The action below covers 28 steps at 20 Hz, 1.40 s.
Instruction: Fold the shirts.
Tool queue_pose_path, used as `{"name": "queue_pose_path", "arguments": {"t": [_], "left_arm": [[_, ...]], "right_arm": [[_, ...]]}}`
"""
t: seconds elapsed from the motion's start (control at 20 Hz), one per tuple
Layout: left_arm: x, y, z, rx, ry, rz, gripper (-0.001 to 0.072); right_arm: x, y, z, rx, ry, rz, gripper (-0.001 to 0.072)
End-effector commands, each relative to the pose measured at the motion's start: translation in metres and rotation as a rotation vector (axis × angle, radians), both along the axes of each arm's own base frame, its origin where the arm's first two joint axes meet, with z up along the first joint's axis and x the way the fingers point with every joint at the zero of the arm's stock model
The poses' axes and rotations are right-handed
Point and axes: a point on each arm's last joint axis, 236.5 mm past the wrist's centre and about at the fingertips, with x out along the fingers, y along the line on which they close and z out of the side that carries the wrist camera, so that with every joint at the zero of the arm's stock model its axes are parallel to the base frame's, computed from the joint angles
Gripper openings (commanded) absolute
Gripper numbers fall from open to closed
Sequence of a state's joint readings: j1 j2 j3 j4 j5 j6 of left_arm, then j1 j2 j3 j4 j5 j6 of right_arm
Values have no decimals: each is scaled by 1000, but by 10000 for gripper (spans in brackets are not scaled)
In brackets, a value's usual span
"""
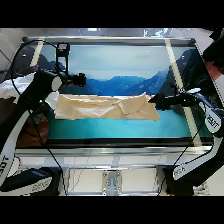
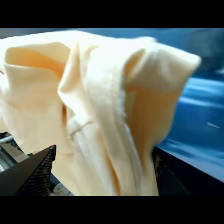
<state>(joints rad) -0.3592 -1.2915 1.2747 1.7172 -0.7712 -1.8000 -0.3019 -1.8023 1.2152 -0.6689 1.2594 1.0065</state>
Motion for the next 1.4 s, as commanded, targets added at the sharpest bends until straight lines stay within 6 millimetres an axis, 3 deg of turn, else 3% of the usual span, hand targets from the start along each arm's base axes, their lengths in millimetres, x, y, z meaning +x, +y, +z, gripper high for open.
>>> {"name": "queue_pose_path", "arguments": {"t": [0.0,0.05,0.1,0.15,0.2,0.25,0.35,0.4,0.45,0.6,0.75,0.9,1.0,1.1,1.2,1.35], "left_arm": [[1,-9,-21,-13,48,-5,635],[1,-14,-33,-11,74,-12,630],[0,-20,-45,-8,98,-20,576],[-1,-27,-60,-4,130,-32,472],[-3,-35,-75,6,158,-46,374],[-6,-45,-91,19,187,-66,238],[-16,-68,-124,49,243,-114,173],[-23,-80,-140,65,270,-141,65],[-31,-93,-157,85,299,-171,12],[-57,-123,-197,135,365,-248,12],[-68,-148,-213,142,361,-304,12],[-60,-160,-202,119,309,-320,12],[-40,-142,-176,160,250,-305,12],[-17,-99,-125,247,159,-261,12],[-6,-38,-66,321,92,-162,12],[-17,52,12,315,44,34,12]], "right_arm": [[-7,16,-9,-39,19,60,668],[-8,21,-9,-37,25,62,538],[-8,26,-6,-32,23,73,364],[-8,32,2,-2,23,84,215],[-9,40,15,49,25,103,23],[-12,47,30,100,28,130,15],[-19,57,64,177,14,190,15],[-19,60,81,201,5,197,15],[-19,64,103,224,-13,193,15],[-16,78,162,252,-131,177,14],[-24,99,212,228,-241,208,14],[-25,134,245,198,-322,251,14],[-26,164,258,189,-350,276,14],[-24,196,272,190,-407,286,13],[-16,236,286,195,-500,263,13],[-6,302,288,206,-603,203,13]]}}
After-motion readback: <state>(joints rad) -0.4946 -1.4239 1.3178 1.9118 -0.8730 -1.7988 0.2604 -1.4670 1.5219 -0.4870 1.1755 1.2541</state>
